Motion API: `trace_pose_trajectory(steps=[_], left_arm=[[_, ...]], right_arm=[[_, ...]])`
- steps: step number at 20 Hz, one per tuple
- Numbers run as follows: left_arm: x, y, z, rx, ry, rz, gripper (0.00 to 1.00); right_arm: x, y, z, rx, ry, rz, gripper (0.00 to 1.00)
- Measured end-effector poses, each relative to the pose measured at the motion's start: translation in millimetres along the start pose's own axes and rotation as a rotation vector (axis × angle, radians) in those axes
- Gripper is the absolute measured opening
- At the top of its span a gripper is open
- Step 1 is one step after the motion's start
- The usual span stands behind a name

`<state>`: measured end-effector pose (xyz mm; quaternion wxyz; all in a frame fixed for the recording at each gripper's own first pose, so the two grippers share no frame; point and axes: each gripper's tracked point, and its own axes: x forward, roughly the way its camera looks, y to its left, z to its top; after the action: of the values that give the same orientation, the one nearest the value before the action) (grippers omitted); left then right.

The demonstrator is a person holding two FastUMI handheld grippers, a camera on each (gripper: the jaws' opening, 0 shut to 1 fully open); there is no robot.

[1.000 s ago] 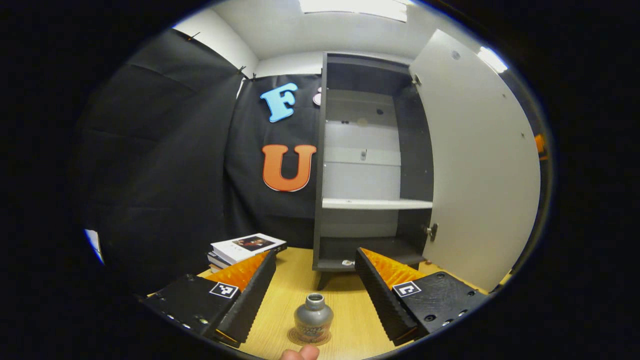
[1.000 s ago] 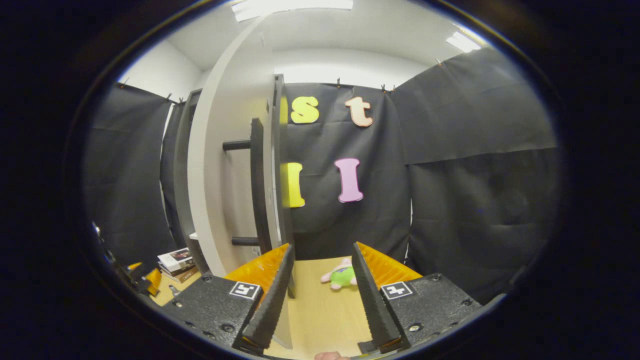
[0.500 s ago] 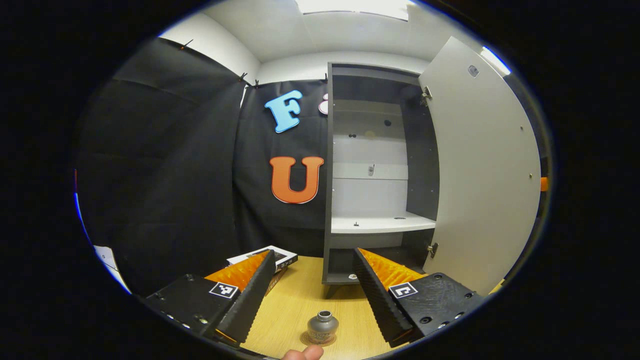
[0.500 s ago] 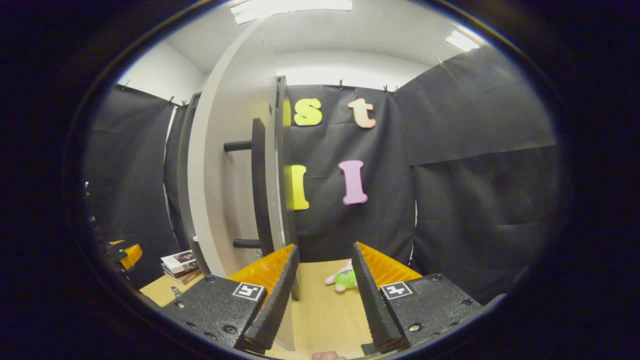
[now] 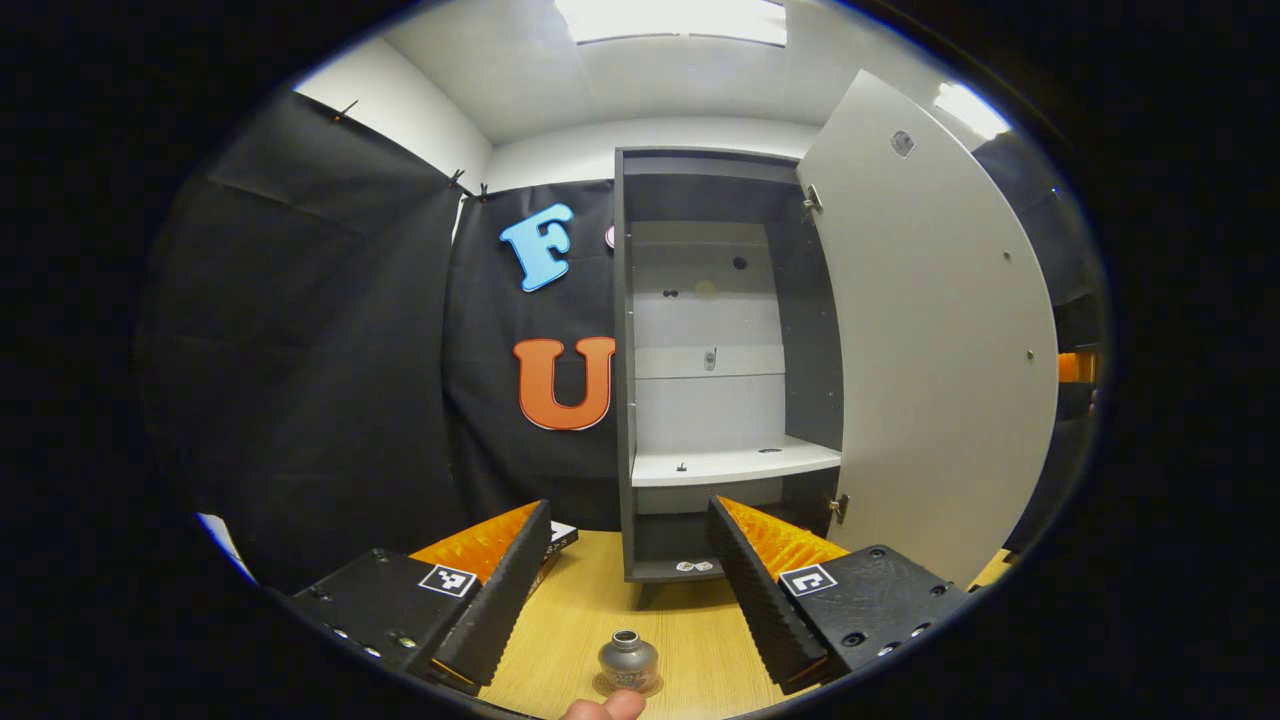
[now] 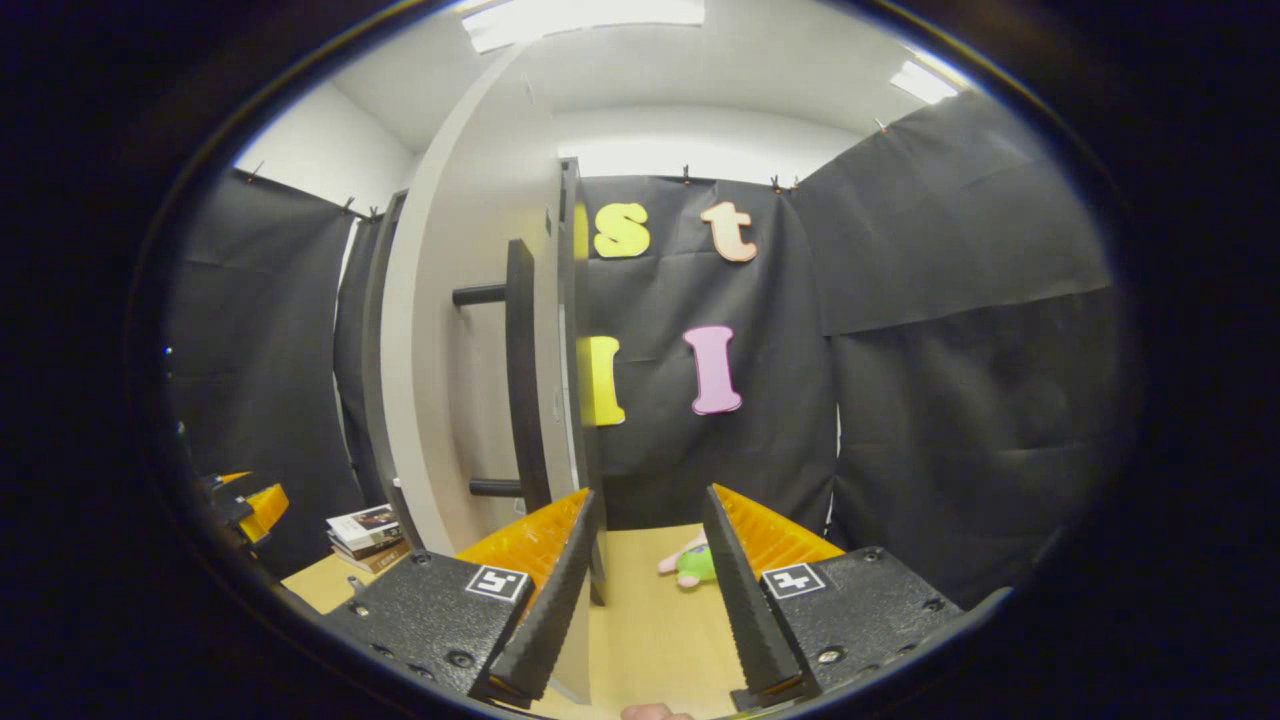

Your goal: Open the cabinet door with the right hand, grasp the bottle in the cabinet with the left hand and place it on the coaster, then close the cabinet door with the right hand.

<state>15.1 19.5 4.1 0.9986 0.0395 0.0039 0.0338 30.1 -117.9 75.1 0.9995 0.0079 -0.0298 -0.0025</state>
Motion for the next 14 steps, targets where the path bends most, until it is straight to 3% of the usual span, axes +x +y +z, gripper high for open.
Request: trace_pose_trajectory(steps=[14], left_arm=[[-7,13,-9,0.004,0.003,0.015,0.94]], right_arm=[[0,101,-11,0.044,0.044,0.255,0.71]])
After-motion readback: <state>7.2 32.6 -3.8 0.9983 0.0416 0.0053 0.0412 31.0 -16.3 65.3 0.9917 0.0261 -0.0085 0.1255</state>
